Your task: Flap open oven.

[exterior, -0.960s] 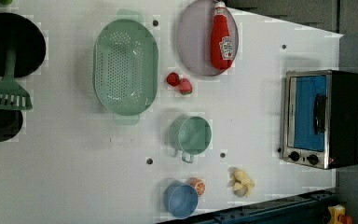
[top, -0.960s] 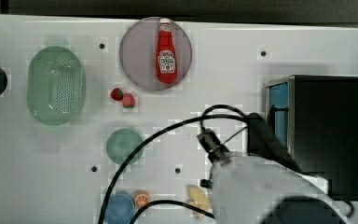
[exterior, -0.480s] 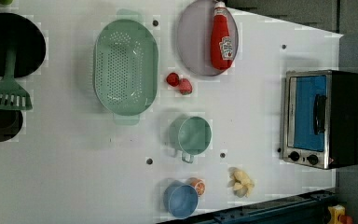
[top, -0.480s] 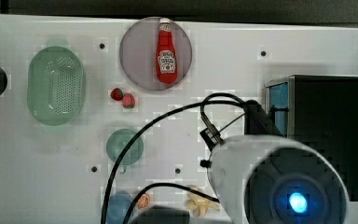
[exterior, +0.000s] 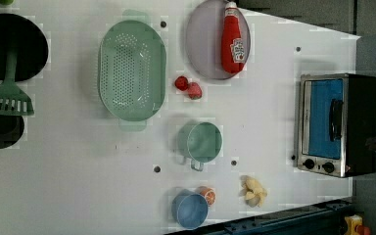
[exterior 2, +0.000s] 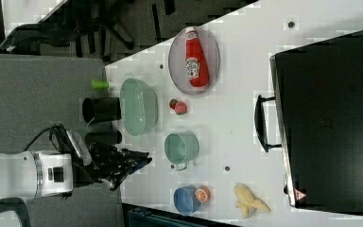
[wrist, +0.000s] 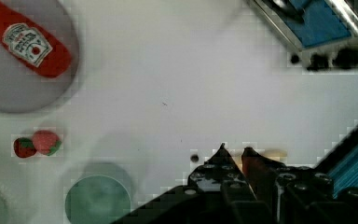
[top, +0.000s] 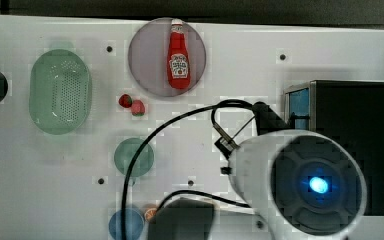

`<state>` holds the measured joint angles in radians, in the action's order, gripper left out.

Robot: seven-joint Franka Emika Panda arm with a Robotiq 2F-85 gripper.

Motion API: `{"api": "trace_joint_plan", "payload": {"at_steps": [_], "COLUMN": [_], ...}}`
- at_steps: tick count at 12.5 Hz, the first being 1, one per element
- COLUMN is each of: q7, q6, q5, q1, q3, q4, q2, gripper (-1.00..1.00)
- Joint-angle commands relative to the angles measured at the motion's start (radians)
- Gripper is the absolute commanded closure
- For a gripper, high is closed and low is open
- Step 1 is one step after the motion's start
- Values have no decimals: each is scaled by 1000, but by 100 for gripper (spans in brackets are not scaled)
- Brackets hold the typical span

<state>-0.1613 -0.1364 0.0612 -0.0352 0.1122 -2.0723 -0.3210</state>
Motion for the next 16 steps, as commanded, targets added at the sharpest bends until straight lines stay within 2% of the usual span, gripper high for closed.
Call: {"api": "trace_joint_plan", "payload": {"at_steps": [1,4,7,11,16], "q7": [-386,-703,-914,-994,-995], "q6": [-91,-187,-296,-440,-608], "q5": [14,16,16,16,16], "q1": [-30,-44,-47,-50,-52], "q3": [89,173,250,309,320], "q4": [-37,-50,-51,-61,-118], "q2": [-3,56,150,286,403], "gripper": [65,65,65,65,65]}}
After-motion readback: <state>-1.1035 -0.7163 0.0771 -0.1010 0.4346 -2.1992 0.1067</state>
